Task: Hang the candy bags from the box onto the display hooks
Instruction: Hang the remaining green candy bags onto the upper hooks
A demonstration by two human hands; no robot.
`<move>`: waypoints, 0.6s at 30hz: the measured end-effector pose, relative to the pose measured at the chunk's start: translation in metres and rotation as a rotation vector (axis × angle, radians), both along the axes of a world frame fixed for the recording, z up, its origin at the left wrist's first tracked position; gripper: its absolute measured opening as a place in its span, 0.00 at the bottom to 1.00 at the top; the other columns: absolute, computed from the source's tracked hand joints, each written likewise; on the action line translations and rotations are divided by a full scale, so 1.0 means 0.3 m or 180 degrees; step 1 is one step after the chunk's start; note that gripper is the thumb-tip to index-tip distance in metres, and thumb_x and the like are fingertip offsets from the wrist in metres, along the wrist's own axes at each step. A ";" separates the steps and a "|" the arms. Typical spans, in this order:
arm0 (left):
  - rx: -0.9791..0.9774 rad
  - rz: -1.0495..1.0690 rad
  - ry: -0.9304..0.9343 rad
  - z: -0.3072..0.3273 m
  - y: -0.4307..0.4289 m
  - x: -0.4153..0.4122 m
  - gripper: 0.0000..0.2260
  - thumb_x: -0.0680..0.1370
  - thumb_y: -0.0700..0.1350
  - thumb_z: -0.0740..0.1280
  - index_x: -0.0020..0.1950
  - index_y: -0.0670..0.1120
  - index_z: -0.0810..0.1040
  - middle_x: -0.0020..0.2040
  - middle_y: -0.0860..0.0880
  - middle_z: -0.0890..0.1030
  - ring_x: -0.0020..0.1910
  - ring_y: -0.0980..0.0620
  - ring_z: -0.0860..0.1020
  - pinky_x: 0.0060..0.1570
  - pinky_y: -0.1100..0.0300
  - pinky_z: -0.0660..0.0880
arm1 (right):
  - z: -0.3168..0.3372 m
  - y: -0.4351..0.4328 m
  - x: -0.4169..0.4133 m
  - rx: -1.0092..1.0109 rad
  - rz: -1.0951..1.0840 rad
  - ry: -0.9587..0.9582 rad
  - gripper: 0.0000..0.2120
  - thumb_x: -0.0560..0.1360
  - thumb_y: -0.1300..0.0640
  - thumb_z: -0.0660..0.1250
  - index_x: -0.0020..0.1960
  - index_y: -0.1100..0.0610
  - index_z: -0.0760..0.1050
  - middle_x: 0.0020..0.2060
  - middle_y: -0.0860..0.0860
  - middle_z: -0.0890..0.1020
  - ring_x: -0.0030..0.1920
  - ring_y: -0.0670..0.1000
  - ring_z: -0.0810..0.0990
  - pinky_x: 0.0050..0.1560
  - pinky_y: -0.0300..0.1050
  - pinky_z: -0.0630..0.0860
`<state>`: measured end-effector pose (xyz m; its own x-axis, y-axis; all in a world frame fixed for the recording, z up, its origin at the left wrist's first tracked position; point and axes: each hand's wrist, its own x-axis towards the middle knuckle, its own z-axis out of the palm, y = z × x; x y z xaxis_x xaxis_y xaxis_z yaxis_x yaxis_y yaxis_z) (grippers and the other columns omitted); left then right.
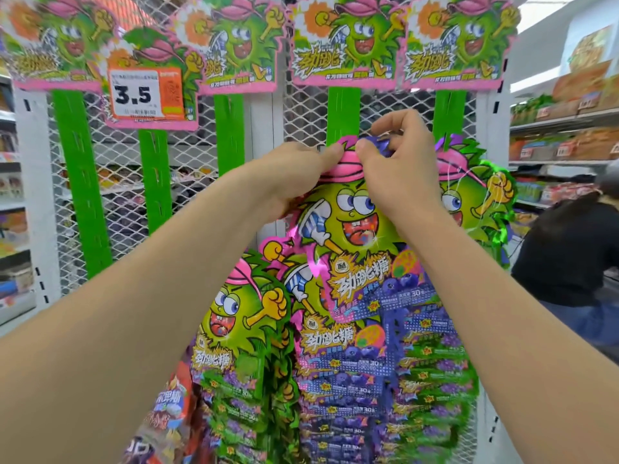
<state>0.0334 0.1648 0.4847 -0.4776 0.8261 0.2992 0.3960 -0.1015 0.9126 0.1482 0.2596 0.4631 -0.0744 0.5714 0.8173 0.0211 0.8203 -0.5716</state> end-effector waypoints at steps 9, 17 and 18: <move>-0.0078 -0.0109 0.0104 -0.034 -0.009 -0.027 0.21 0.81 0.50 0.74 0.70 0.42 0.76 0.64 0.50 0.81 0.63 0.53 0.78 0.67 0.60 0.74 | -0.055 0.013 0.037 0.0086 -0.0012 -0.0542 0.11 0.77 0.54 0.73 0.56 0.51 0.73 0.44 0.40 0.76 0.40 0.42 0.75 0.48 0.47 0.75; 0.0667 0.0948 0.2429 -0.183 -0.018 -0.033 0.15 0.80 0.45 0.72 0.66 0.49 0.76 0.60 0.48 0.79 0.59 0.47 0.78 0.63 0.50 0.75 | -0.236 -0.058 0.066 0.1087 -0.1115 -0.0398 0.13 0.74 0.56 0.73 0.57 0.56 0.78 0.54 0.54 0.78 0.57 0.58 0.77 0.60 0.54 0.73; 0.0819 0.1131 0.2706 -0.228 -0.034 -0.026 0.20 0.79 0.45 0.72 0.71 0.49 0.74 0.65 0.47 0.77 0.64 0.44 0.75 0.64 0.46 0.73 | -0.280 -0.089 0.083 0.1294 -0.1028 -0.0295 0.11 0.73 0.60 0.72 0.56 0.58 0.79 0.53 0.55 0.78 0.55 0.56 0.76 0.59 0.51 0.73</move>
